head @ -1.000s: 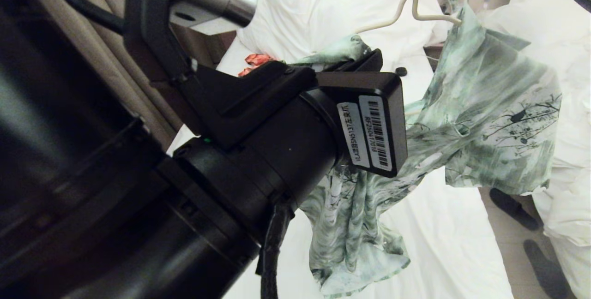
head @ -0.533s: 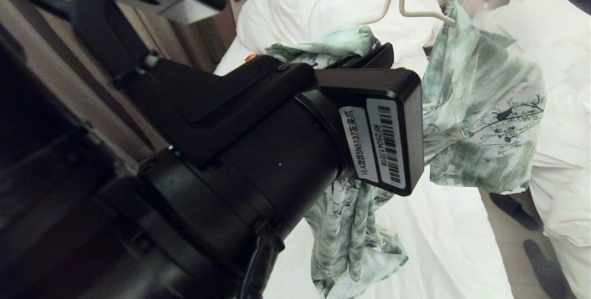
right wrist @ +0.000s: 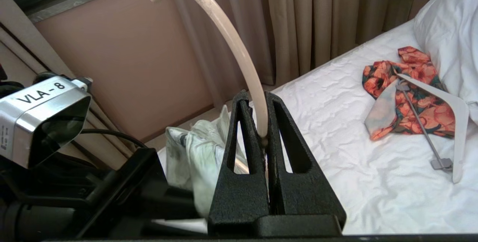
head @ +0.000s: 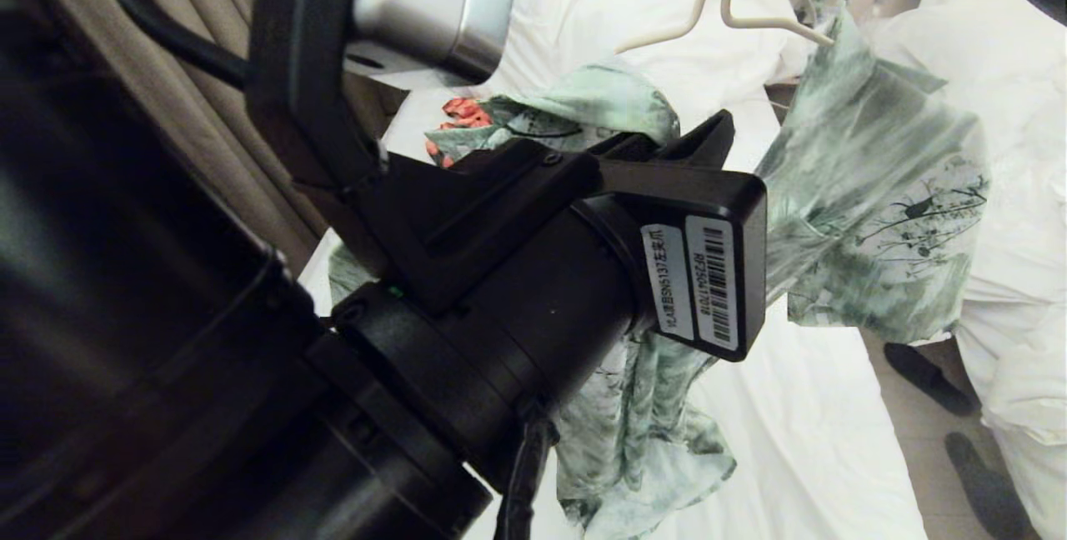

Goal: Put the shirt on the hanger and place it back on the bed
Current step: Take the clothes hanger out of the clothes

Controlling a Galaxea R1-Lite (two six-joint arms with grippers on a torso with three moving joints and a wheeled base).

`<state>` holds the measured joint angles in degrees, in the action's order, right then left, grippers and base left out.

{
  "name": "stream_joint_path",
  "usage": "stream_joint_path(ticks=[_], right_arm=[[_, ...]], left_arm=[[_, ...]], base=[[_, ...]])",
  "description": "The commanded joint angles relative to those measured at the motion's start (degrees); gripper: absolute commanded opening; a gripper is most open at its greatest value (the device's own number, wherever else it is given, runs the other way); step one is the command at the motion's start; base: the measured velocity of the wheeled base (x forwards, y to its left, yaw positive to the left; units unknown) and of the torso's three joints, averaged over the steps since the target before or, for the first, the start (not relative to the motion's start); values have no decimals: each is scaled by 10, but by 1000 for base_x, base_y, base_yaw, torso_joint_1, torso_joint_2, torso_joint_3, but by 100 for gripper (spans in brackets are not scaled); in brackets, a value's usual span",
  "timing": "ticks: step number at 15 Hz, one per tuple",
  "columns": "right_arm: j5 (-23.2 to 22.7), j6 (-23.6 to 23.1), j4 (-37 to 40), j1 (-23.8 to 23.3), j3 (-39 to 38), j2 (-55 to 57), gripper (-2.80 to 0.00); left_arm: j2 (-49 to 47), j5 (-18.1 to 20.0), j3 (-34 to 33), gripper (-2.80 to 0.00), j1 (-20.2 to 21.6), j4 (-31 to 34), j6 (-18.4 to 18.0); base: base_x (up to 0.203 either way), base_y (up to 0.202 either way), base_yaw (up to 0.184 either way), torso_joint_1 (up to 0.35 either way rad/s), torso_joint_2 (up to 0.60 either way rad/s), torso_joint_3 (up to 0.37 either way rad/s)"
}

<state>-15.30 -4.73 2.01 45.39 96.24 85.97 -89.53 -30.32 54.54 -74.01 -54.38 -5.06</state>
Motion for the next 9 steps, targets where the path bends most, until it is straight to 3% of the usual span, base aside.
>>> stream_joint_path(ticks=[1, 9], right_arm=[[-1, 0, 0, 0, 0, -1, -280], [6, 2, -2, -20, 5, -18, -280]], left_arm=[[-3, -2, 0, 0, 0, -3, 0], [1, 2, -16, 0, -3, -5, 0]], base=[[0, 0, 0, 0, 0, 0], [0, 0, 0, 0, 0, 0]])
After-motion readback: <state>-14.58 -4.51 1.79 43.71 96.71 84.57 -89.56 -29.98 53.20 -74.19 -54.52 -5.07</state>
